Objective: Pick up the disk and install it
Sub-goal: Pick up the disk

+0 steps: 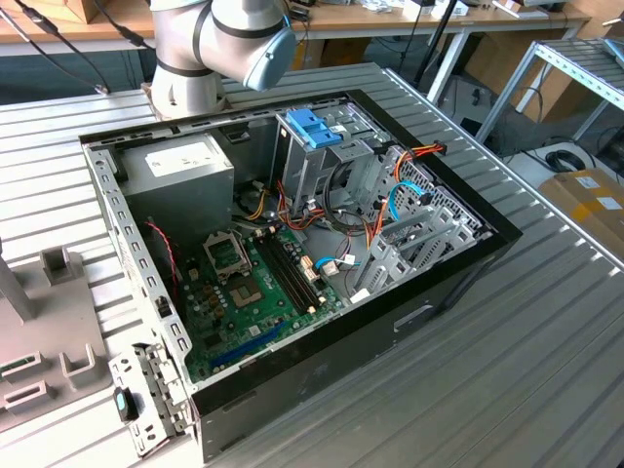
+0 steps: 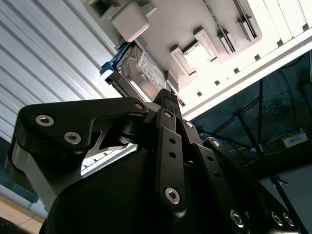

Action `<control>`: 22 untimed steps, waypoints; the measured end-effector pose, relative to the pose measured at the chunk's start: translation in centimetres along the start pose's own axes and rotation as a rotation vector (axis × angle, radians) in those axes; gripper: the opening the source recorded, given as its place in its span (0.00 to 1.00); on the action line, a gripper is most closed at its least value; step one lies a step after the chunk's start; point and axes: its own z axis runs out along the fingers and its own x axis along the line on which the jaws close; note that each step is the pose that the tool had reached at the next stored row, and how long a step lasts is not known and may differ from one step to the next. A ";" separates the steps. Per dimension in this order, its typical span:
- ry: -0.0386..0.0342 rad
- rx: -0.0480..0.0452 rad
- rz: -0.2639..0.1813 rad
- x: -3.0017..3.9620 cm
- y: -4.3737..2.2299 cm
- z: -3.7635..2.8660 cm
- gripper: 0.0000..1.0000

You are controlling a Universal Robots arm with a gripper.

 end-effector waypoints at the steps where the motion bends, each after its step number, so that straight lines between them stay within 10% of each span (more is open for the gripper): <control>1: 0.0002 -0.0001 -0.004 0.00 0.00 0.00 0.10; 22: 0.0046 -0.0025 -0.103 0.00 0.00 0.00 0.10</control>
